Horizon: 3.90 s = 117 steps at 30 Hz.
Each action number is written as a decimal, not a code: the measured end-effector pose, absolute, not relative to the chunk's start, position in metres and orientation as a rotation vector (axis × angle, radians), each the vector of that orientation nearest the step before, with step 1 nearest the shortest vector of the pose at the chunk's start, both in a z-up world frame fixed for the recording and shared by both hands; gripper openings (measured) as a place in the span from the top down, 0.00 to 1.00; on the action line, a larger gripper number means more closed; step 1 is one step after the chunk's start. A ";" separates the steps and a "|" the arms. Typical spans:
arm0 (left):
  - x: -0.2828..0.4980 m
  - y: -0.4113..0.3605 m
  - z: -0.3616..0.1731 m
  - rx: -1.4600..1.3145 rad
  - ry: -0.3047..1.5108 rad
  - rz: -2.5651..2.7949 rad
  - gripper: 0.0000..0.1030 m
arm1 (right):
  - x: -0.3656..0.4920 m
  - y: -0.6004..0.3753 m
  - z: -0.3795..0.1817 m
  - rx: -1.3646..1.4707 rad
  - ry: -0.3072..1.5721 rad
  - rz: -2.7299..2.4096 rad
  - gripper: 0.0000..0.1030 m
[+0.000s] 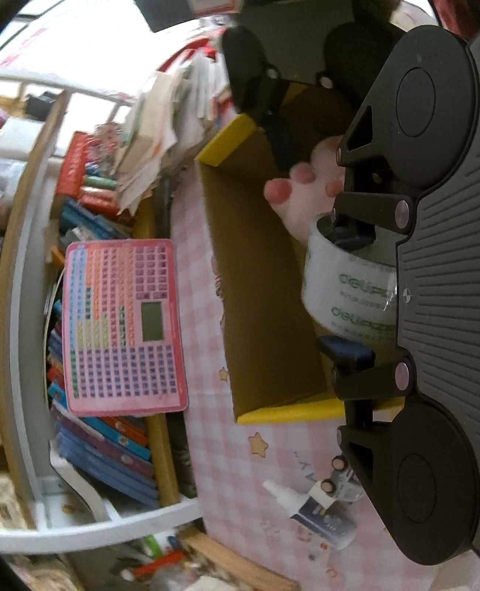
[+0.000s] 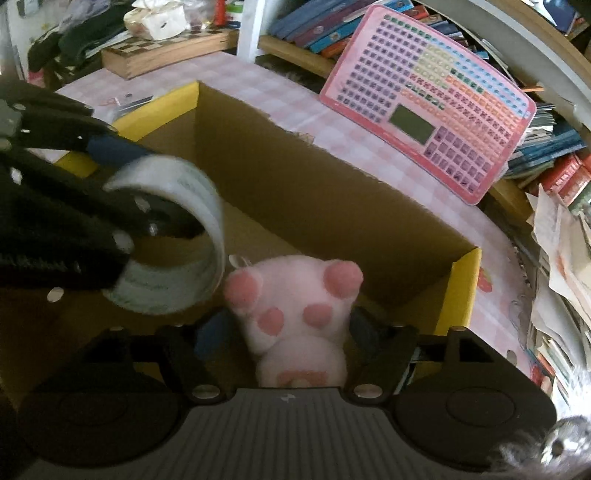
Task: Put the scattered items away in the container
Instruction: 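Lower the tape roll and plush pig into the box and open both tools, then withdraw both tools from the box back over the table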
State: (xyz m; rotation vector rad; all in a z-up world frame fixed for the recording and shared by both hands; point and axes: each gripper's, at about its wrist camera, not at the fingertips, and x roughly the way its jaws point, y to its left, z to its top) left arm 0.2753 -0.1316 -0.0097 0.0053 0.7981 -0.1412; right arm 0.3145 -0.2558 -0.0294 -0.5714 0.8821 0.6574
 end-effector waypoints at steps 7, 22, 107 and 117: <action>0.273 -0.127 -0.007 0.006 0.771 -0.161 0.36 | 0.308 -0.257 -0.027 -0.532 0.897 0.653 0.24; 0.243 -0.122 0.018 0.018 0.645 -0.110 0.06 | 0.288 -0.264 -0.008 -0.469 0.837 0.591 0.10; 0.006 0.061 0.001 0.094 0.717 -0.019 0.03 | 0.026 -0.109 0.006 -0.272 0.711 0.522 0.11; 0.008 0.078 0.001 0.077 0.717 0.023 0.03 | 0.033 -0.089 0.009 -0.305 0.702 0.571 0.11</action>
